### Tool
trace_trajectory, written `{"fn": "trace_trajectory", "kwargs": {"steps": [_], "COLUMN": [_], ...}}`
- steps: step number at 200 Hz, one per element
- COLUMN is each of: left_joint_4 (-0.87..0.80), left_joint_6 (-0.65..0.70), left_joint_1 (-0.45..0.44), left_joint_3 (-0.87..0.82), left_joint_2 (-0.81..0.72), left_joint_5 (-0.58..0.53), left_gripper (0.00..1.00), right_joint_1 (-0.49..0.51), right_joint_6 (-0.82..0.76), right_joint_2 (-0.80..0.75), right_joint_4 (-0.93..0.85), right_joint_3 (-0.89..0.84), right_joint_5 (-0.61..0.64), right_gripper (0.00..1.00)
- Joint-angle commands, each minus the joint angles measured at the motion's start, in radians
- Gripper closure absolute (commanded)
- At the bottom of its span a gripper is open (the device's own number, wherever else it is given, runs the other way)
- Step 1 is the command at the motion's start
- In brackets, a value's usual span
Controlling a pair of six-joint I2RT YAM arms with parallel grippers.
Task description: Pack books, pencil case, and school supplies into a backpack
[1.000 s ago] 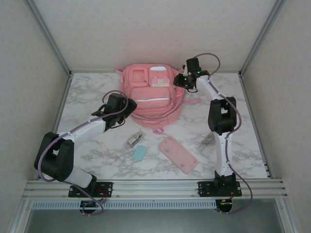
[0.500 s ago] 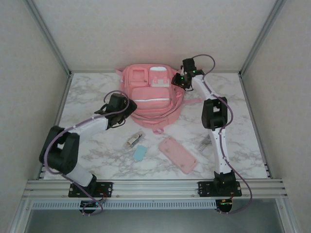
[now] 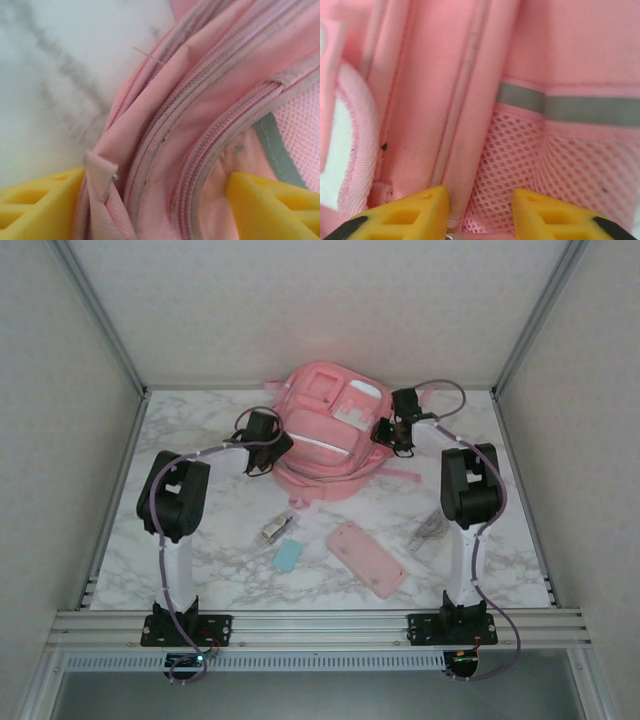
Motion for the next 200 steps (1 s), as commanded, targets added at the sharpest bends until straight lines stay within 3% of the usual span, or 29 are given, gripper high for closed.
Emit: {"fn": "trace_trajectory", "kwargs": {"steps": [1,49,68,104,152,182,200], "left_joint_4": [0.008,-0.145,-0.221,-0.35,-0.395,-0.373,-0.348], "left_joint_6": [0.05,0.148,0.198,0.308,0.38,0.362,0.315], "left_joint_1": [0.007,0.051,0.073,0.096,0.028,-0.075,-0.135], "left_joint_3": [0.144,0.425,0.515,0.555,0.342,0.167,0.079], "left_joint_2": [0.087,0.213,0.236,0.168,-0.071,-0.222,-0.287], "left_joint_5": [0.019,0.045,0.045,0.028,0.029,0.022,0.046], "left_gripper": [0.28,0.27,0.27,0.25,0.2,0.18,0.18], "right_joint_1": [0.041,0.149,0.153,0.112,-0.031,-0.076,-0.102], "right_joint_6": [0.092,0.118,0.095,-0.02,-0.153,-0.174,-0.13], "right_joint_2": [-0.069,-0.269,-0.341,-0.413,-0.346,-0.249,-0.207], "right_joint_4": [0.0,0.033,-0.033,-0.17,-0.164,-0.14,-0.099], "right_joint_3": [-0.178,-0.288,-0.298,-0.287,-0.241,-0.192,-0.193], "right_joint_5": [-0.12,-0.238,-0.182,0.044,0.147,0.117,0.026], "right_gripper": [0.61,0.61,0.59,0.55,0.52,0.45,0.44]}}
